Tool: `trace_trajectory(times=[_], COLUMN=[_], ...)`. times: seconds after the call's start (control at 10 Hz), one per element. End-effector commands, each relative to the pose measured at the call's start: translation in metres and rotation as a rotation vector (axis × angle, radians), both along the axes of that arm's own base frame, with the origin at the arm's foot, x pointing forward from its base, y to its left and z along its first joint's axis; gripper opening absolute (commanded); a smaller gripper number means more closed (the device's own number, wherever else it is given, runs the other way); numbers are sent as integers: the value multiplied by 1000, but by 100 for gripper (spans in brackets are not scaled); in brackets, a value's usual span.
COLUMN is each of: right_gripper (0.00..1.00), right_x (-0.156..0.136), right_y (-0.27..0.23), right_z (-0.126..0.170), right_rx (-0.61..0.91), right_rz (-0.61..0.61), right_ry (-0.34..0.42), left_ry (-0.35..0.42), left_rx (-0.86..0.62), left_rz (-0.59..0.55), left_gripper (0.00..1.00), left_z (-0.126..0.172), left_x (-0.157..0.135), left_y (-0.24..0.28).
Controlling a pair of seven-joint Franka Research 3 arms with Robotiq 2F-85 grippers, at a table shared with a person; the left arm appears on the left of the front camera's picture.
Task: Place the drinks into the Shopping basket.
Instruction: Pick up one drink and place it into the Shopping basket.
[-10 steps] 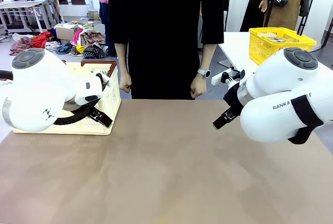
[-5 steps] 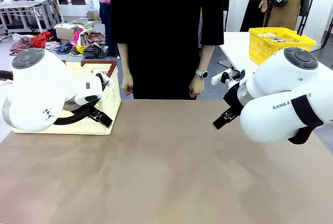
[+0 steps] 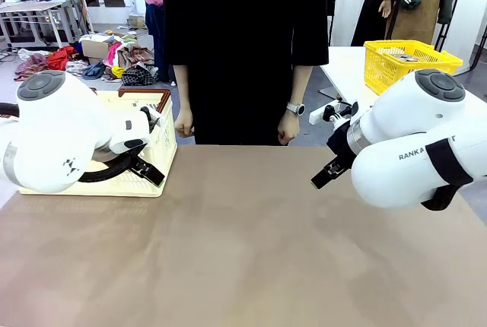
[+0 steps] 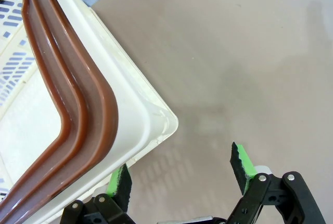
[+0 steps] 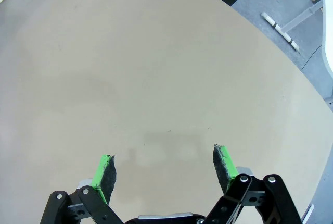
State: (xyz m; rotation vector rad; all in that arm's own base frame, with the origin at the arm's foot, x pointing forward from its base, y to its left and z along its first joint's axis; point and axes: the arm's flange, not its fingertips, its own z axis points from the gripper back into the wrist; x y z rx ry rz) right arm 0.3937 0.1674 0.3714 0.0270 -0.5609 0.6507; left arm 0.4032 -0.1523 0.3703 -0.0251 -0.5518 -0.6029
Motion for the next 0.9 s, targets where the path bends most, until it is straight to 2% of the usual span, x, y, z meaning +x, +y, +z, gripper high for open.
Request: trace_trajectory(times=[0.0,0.5,0.6,0.7,0.8], right_gripper=[100,100,100,100,100], right_x=[0,0,-5,-11,-17], right_y=[0,0,-6,-13,-20], right_z=[0,0,13,17,24], right_rx=[1,0,45,106,179], right_rz=[0,0,32,-13,-81], right_ry=[0,0,115,326,426], left_ry=[0,0,0,114,291], left_rx=[0,0,0,-47,-61], left_rz=[0,0,0,-33,26], left_gripper=[100,100,100,100,100], left_z=[0,0,0,11,24], left_x=[0,0,0,-10,-21], left_y=[0,0,0,-2,-3])
